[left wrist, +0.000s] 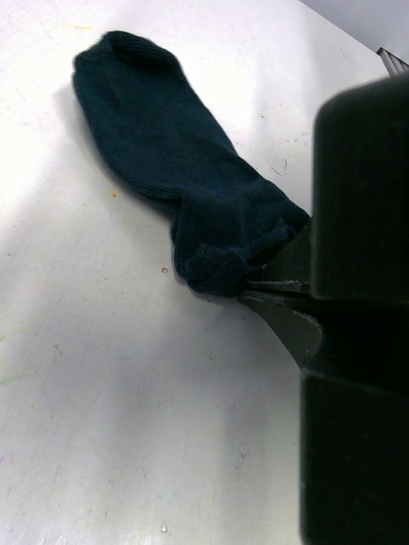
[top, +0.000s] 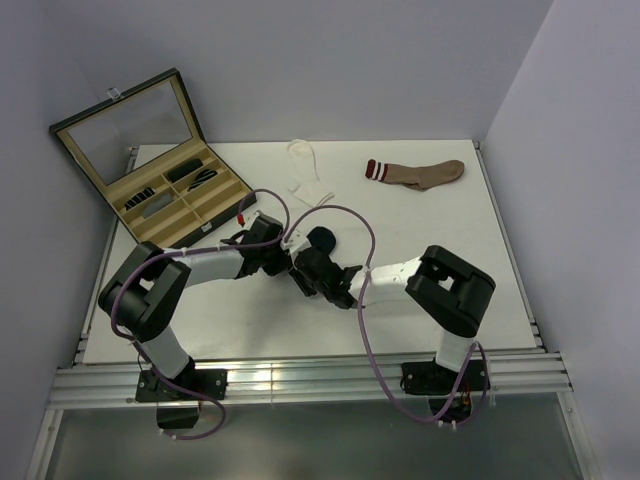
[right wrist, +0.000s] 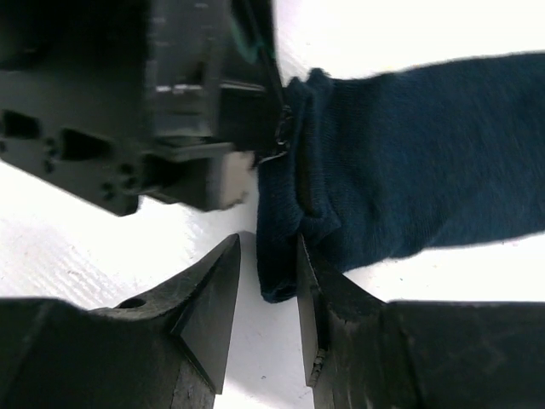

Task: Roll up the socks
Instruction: Roll the sock at the center of the board.

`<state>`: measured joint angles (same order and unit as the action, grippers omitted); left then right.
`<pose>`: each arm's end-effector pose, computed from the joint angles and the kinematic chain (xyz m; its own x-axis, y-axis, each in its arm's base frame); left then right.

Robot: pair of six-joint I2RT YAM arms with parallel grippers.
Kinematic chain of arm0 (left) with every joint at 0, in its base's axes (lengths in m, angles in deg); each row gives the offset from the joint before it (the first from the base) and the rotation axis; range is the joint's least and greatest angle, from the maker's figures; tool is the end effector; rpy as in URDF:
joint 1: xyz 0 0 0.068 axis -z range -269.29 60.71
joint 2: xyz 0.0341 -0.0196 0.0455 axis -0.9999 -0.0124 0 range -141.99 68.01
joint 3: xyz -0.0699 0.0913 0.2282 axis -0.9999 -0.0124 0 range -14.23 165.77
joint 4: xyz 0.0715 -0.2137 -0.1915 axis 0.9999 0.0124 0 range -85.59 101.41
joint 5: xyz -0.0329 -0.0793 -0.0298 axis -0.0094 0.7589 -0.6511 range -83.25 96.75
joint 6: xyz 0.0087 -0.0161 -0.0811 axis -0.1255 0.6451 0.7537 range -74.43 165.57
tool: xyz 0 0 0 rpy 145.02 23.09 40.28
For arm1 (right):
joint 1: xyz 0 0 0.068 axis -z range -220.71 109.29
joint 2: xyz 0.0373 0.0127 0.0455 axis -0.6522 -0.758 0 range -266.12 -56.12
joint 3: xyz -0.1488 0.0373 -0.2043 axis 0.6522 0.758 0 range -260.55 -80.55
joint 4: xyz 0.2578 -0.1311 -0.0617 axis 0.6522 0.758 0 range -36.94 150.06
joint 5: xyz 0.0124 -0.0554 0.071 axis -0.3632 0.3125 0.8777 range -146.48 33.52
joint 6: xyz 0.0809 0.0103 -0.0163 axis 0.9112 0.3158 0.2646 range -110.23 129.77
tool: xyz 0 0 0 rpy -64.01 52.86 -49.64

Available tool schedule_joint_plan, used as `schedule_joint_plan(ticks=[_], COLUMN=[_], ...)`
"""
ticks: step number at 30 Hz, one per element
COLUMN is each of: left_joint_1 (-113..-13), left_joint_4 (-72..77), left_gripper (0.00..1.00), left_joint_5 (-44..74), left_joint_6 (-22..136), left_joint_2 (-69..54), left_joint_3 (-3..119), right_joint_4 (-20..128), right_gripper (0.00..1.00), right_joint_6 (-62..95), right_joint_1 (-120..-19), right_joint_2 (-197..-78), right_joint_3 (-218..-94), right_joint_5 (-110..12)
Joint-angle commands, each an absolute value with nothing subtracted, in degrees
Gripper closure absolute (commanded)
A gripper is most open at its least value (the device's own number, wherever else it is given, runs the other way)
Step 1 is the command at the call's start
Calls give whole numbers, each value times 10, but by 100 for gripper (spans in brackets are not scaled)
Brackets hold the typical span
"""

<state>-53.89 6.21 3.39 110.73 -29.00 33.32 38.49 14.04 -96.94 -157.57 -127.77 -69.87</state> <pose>0.3041 -0.2109 0.0687 -0.7647 -0.5680 -0.3043 -0.3467 0.7608 -0.5487 0.2326 0.3176 0.0692 -0.4065 -0.4778 -0.7787 -0.6813 0.7265 -0.0901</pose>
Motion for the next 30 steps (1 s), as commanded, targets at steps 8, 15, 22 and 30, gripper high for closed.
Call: schedule_joint_plan(ticks=[8, 15, 22, 30], left_joint_1=[-534, -534, -534, -536], left_joint_4=[122, 114, 89, 58], left_gripper=[97, 94, 78, 55], left_joint_5=[19, 17, 3, -5], left_joint_6=[1082, 1092, 1122, 1138], left_joint_2=[-281, -265, -205, -155], left_joint_3=[344, 331, 295, 255], right_joint_4=[451, 494, 465, 379], right_gripper=[72, 100, 100, 100], right_joint_6=[179, 248, 388, 512], right_joint_1=[-947, -890, -783, -739], right_joint_2=[-1611, -1599, -1609, -1674], right_joint_3=[-1314, -1331, -1328, -1328], right_joint_5=[-698, -579, -323, -121])
